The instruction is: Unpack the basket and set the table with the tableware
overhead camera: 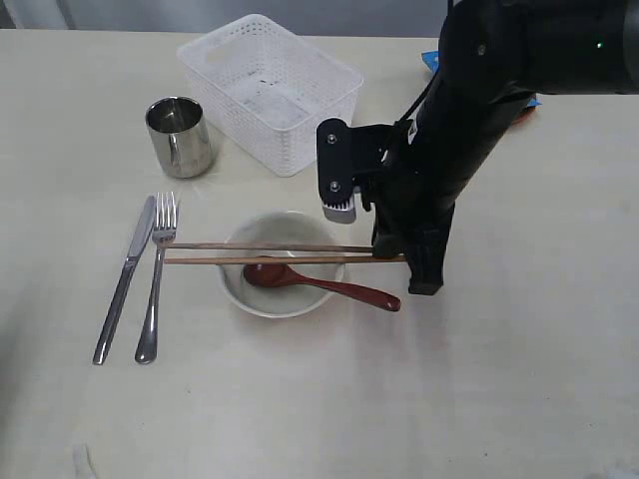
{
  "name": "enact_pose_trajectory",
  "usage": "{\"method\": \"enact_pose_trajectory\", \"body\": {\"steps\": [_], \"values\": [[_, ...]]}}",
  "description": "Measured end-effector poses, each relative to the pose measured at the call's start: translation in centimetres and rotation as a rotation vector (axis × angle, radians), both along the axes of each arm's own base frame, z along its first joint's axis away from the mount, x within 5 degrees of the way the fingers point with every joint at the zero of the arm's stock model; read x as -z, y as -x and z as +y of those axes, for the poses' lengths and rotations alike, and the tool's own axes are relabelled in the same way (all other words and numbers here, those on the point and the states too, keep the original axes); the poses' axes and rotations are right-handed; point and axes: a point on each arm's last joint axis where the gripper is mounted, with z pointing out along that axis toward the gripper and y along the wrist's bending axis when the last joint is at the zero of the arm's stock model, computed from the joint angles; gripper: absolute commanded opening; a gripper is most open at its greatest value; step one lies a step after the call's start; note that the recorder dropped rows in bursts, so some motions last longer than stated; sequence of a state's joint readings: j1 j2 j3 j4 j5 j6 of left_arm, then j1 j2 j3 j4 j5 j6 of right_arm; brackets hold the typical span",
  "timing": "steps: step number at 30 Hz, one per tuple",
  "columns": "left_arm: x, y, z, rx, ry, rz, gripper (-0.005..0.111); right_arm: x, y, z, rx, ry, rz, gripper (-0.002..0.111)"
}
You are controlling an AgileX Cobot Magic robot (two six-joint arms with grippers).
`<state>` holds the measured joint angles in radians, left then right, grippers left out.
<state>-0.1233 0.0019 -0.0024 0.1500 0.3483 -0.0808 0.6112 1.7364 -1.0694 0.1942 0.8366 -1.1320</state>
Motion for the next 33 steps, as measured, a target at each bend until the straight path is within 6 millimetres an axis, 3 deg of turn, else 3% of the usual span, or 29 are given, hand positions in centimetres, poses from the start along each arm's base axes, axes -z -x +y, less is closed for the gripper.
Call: {"method": "enact_pose_trajectory", "body": {"steps": [33], "values": [[0.00, 0.00, 0.00, 0.000, 0.000, 0.000, 0.000, -0.39, -0.11, -0.10, -0.001, -0.001, -0.030, 0.000]]}}
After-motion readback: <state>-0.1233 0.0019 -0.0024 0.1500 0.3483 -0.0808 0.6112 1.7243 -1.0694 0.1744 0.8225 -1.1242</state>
